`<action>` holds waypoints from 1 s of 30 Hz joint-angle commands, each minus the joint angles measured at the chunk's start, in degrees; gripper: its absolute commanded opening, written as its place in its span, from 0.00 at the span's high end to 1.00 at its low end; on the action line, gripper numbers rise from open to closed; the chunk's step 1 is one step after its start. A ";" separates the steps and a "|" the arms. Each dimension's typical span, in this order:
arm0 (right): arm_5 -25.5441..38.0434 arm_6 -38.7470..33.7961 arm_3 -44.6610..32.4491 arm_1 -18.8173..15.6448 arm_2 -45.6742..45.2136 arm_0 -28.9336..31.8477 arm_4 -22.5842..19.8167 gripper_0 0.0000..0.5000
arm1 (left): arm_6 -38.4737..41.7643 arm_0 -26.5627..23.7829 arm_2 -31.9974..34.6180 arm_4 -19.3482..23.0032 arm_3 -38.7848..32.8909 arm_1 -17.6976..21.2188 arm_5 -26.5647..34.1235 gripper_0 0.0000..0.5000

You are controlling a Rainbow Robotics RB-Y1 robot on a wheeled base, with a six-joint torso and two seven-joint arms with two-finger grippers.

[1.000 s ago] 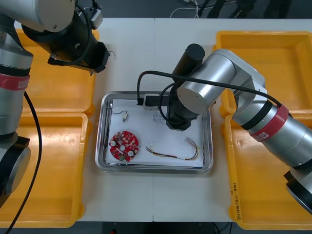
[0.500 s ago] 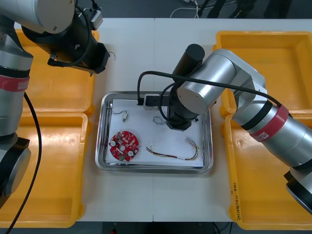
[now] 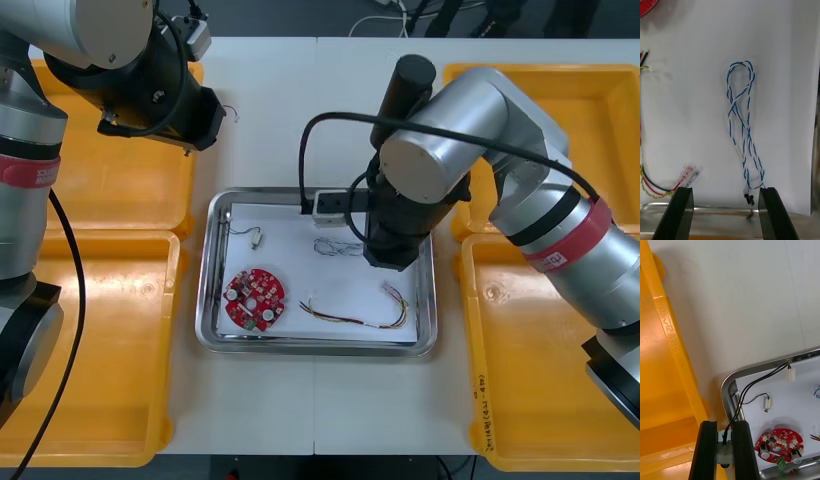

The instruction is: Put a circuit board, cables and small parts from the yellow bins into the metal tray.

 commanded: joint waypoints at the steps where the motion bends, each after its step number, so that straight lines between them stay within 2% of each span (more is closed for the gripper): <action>1: 5.59 -1.88 -1.98 0.32 -5.73 -5.08 -1.90 0.00 | 5.40 0.03 -0.64 0.48 -2.09 -0.79 0.38 1.00; 5: 10.39 -2.67 -1.98 0.06 -9.33 -6.40 -1.98 0.00 | 6.28 0.03 -1.87 0.57 -2.09 -0.79 0.38 1.00; 9: 10.39 -3.46 -2.07 -1.26 -13.02 -7.36 -2.07 0.00 | 7.51 0.03 -2.92 0.48 -2.09 -0.96 0.38 1.00; 13: 10.39 -4.51 -3.65 -4.60 -16.10 -7.71 -2.34 0.00 | 10.85 0.38 -5.38 0.57 -2.09 -1.58 0.38 1.00; 20: 10.39 -12.77 -6.29 -12.16 -16.54 -7.71 -4.18 0.00 | 16.65 1.35 -10.83 0.66 -2.09 -2.72 0.38 1.00; 26: 10.39 -19.89 -6.29 -16.03 -18.73 -6.48 -8.31 0.00 | 18.23 3.54 -15.14 -0.05 -2.09 -3.07 -3.01 1.00; 30: 10.39 -23.41 -6.55 -17.70 -21.46 -4.64 -9.45 0.00 | 18.76 4.77 -17.69 -0.40 -1.91 -3.07 -5.56 1.00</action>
